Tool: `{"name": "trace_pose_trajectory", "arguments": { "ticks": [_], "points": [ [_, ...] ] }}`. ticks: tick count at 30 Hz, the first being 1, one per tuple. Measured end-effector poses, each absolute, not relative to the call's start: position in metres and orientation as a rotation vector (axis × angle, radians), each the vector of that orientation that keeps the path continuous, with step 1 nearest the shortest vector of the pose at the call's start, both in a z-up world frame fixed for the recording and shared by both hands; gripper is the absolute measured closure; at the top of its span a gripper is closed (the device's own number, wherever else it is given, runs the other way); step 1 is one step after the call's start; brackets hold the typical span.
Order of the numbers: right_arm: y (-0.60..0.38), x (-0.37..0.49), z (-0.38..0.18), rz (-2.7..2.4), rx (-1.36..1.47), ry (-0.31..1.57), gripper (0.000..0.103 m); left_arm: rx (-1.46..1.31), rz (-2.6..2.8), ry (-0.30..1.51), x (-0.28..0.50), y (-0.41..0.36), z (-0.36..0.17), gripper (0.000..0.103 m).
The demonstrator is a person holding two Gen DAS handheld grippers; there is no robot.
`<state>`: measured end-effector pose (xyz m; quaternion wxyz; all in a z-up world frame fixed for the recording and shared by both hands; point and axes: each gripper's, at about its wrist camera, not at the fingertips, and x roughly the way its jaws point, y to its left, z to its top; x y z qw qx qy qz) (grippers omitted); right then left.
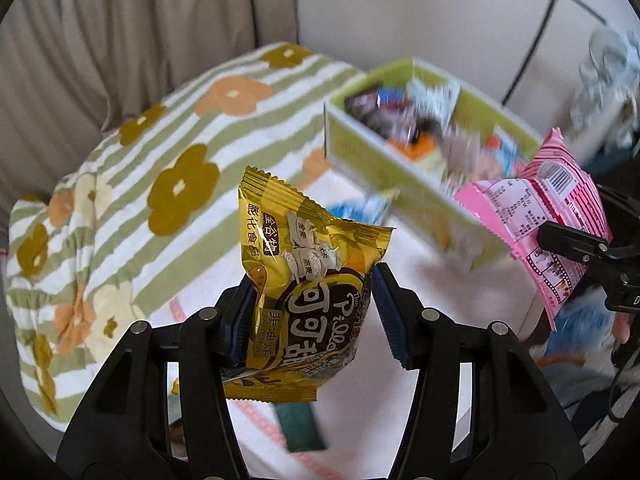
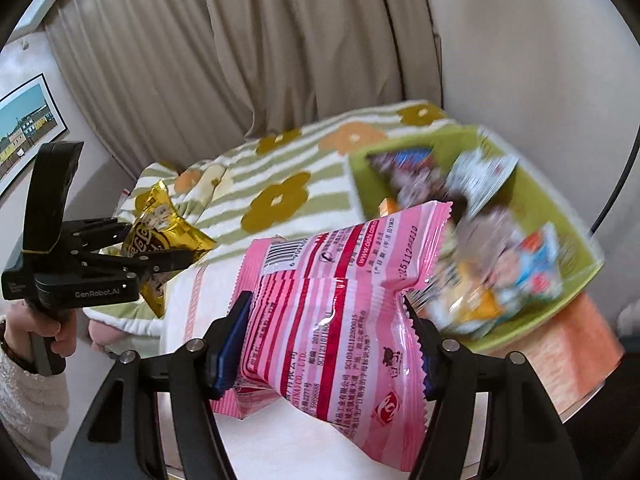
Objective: Organize snacks
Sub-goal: 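Carry both packets over the box and open both tools to drop them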
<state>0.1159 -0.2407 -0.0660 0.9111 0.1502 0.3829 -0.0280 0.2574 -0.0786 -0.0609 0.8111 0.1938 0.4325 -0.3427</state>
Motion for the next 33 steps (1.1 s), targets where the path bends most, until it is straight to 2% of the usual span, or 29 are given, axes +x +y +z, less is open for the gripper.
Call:
{"name": "trace_pose_trajectory", "arguments": {
  "ticks": [9,20,22,24,25,33],
  "points": [
    [-0.352,0.124,-0.032,-0.036,0.237,0.755,0.04,0.279,-0.713,0.911,0.26,-0.179,-0.032,0.052],
    [-0.444,0.152,-0.051,0.021,0.208,0.831,0.04,0.091,-0.688,1.105,0.269,-0.29,-0.082,0.052],
    [-0.451,0.156,-0.057,0.033,0.221,0.846,0.04,0.063,-0.676,1.139,0.271,-0.299,-0.093,0.044],
    [-0.455,0.159,-0.063,0.045,0.223,0.856,0.04,0.043,-0.65,1.174,0.273,-0.303,-0.104,0.011],
    [-0.456,0.159,-0.064,0.048,0.225,0.857,0.04,0.033,-0.636,1.185,0.274,-0.303,-0.107,0.006],
    [-0.463,0.166,-0.076,0.068,0.226,0.881,0.04,0.059,-0.509,1.14,0.258,-0.273,-0.1,0.005]
  ]
}}
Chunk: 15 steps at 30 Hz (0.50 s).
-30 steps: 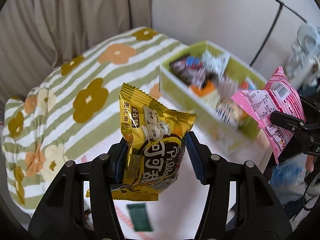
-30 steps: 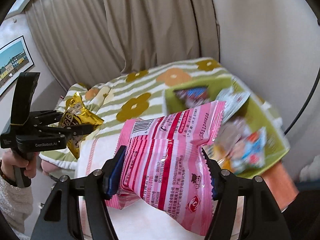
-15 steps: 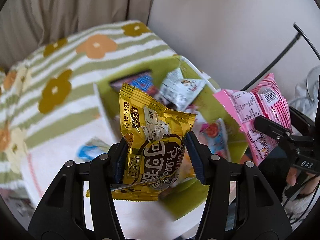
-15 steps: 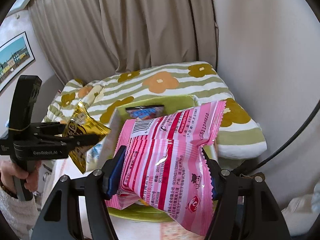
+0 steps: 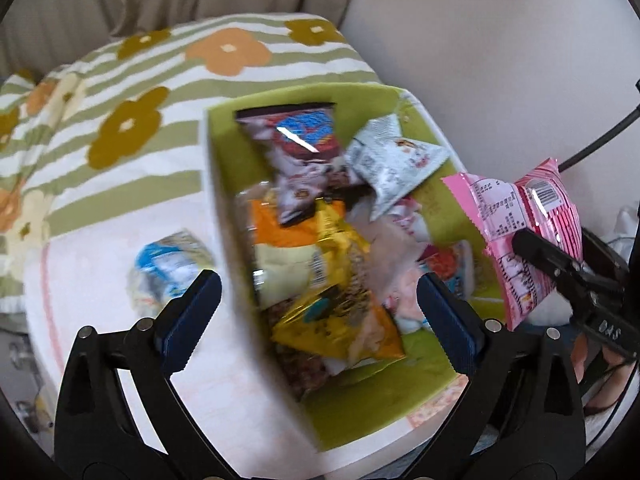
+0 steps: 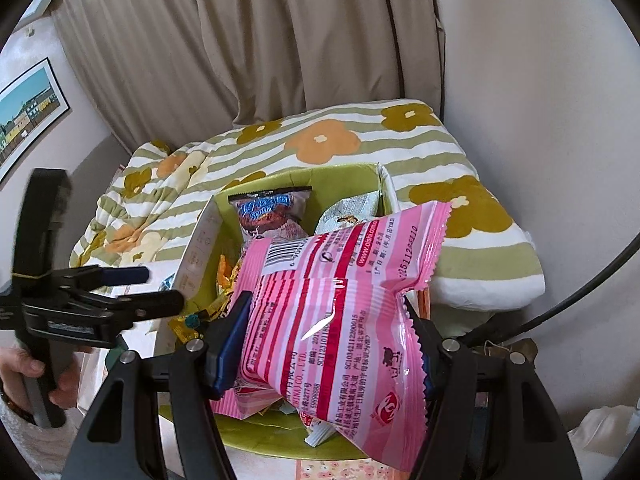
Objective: Organize snacks
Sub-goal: 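Carry both packets over the box and open both tools to drop them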
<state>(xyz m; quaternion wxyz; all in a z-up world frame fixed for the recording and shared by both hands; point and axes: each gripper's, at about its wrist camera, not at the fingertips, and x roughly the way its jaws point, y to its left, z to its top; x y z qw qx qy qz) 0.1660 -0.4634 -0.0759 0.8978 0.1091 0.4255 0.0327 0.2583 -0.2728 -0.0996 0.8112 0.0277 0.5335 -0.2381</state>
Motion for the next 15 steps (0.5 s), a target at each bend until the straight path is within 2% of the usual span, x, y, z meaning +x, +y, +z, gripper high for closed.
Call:
{"name": "trace_pose_trajectory", "arguments": {
  "ticks": [7,9,11,15],
  "points": [
    [-0.458,0.178,-0.08,0.116,0.223,0.886,0.038,0.143,-0.405,1.058,0.242,-0.248,-0.082,0.005],
    [-0.454,0.182,-0.083,0.13,0.208,0.896,0.03,0.133,-0.385,1.043,0.237,-0.24,-0.078,0.005],
    [-0.452,0.185,-0.089,0.144,0.204,0.904,0.01,0.117,-0.376,1.042,0.231,-0.231,-0.078,0.005],
    [-0.448,0.178,-0.097,0.145,0.196,0.897,0.008,0.087,-0.35,1.063,0.216,-0.215,-0.087,0.005]
  ]
}}
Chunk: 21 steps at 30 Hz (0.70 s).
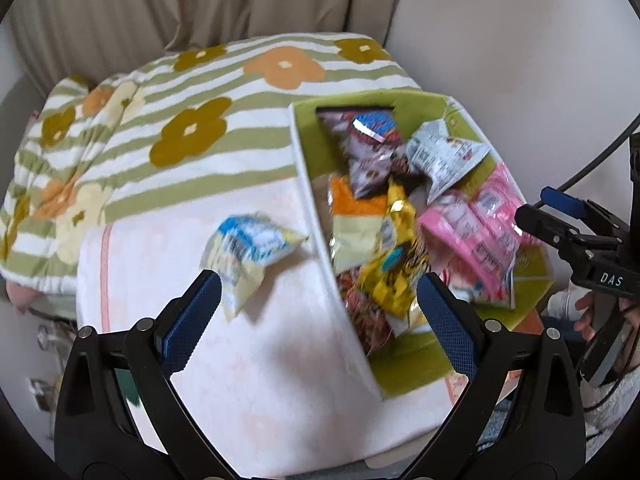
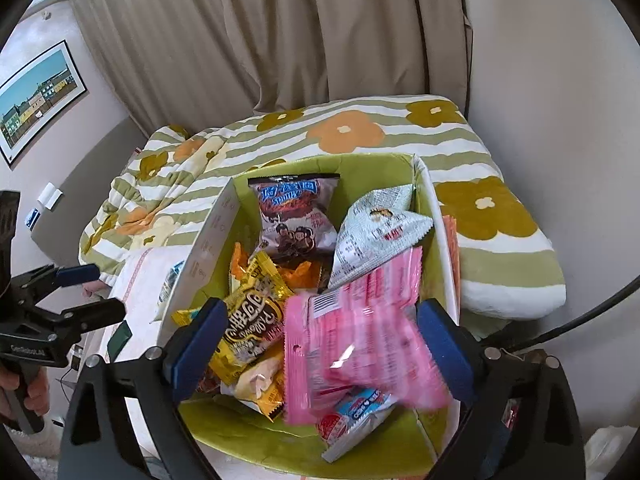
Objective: Organize snacks
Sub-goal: 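Carry both packets over the box and open both tools to drop them, then withdraw both tools from the box toward the green and light-blue packets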
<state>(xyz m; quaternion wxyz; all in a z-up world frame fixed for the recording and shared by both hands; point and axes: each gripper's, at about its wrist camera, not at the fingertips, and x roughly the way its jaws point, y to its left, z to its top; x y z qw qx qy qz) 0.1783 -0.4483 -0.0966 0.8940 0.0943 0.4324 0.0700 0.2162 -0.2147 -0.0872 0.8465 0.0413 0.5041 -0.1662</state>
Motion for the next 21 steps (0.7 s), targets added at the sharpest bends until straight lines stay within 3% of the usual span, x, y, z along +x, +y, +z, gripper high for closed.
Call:
{"name": "trace_pose_trajectory", "arguments": {
  "ticks": [15,17,21],
  "points": [
    [-0.426,0.159,-0.074,0.237,0.106,0.854,0.008,-0.015,-0.189,1.007,0.171,-0.166,-0.08,0.005],
    [-0.418,0.158,-0.072,0.281,0.095,0.836,0.0,-0.023,-0.165,1.002,0.164,-0.156,-0.079,0.005],
    [-0.4,0.156,-0.071,0.344,0.077,0.808,0.0,-0.031,-0.107,1.011,0.152,-0.129,-0.083,0.005]
  ]
}}
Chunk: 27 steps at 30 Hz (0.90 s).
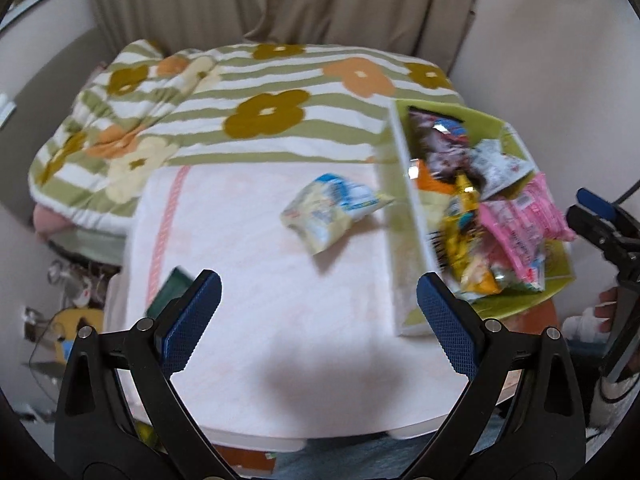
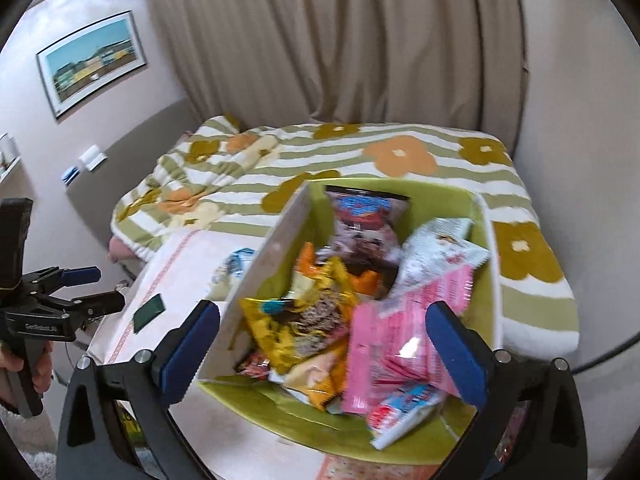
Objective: Organize snacks
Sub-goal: 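Withdraw both tools from the box toward the green and light-blue packets, then grasp the dark green packet with the left tool while the right tool grasps the light-blue MPM packet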
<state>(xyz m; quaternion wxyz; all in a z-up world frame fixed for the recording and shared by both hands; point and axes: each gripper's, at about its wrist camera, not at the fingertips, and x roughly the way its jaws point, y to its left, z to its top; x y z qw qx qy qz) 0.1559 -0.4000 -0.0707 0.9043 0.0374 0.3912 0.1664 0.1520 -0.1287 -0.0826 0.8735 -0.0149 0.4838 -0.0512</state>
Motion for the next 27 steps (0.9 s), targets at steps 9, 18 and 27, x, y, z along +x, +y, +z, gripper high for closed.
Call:
{"name": "trace_pose_trajectory", "arguments": {
  "ticks": [9,18,27],
  "points": [
    [-0.339,0.159,-0.061,0.459,0.023,0.808,0.0,-0.031,-0.051,1.05,0.138,-0.047,-0.102,0.005],
    [-0.262,0.176,-0.075,0.382,0.004,0.867,0.0,0.002,-0.125,1.192,0.165,0.02,-0.162,0.008],
    [-0.206,0.207,-0.102,0.209,0.147,0.954,0.0,0.129,-0.291,1.338,0.198,0.049,-0.226,0.026]
  ]
}}
